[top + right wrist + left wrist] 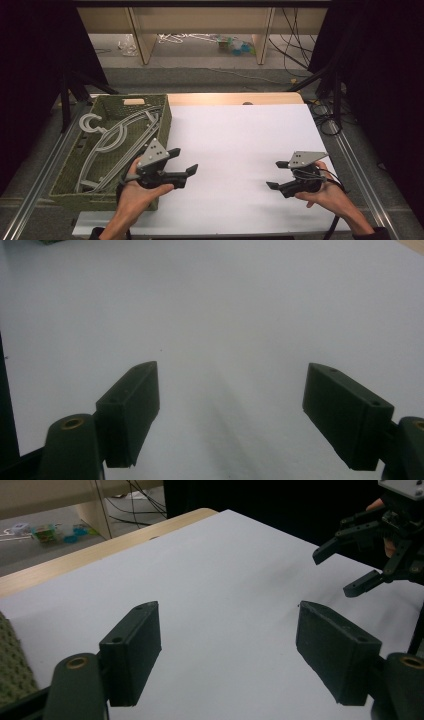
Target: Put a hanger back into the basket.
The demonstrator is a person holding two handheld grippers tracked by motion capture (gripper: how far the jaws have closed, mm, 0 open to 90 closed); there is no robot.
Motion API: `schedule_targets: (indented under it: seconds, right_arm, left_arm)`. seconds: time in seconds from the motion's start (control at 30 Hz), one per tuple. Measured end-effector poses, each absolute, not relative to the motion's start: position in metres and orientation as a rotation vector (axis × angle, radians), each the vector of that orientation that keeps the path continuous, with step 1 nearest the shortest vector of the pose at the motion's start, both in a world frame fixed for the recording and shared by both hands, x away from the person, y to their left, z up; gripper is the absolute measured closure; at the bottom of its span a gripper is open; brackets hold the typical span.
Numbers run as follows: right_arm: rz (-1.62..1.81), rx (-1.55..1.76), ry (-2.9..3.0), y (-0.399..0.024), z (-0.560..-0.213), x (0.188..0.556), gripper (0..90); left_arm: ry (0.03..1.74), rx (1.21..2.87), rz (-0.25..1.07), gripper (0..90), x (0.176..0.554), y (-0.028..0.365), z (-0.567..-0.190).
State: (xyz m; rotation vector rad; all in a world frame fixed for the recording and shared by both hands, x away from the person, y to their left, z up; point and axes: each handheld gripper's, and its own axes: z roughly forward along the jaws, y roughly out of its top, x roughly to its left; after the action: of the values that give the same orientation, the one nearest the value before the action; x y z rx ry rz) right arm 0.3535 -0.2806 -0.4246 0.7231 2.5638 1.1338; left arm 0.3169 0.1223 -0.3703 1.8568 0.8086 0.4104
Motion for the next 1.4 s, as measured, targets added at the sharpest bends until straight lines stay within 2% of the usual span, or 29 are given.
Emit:
schedule_targets:
  seconds: [0.4,0.9,1.4]
  right_arm:
    - [1.154,0.726,2.546,-0.284,-0.426,0.354,23.3]
    - [1.165,0.76,2.52,-0.287,-0.428,0.351,20.4]
    - [1.226,0.85,2.429,-0.294,-0.427,0.324,18.8]
  left_arm:
    - [0.769,1.884,0.397,24.0,0.321,0.107,-0.399]
    - [0.74,1.915,0.434,16.4,0.315,0.111,-0.425]
    - [0.748,1.895,0.418,16.4,0.308,0.119,-0.433]
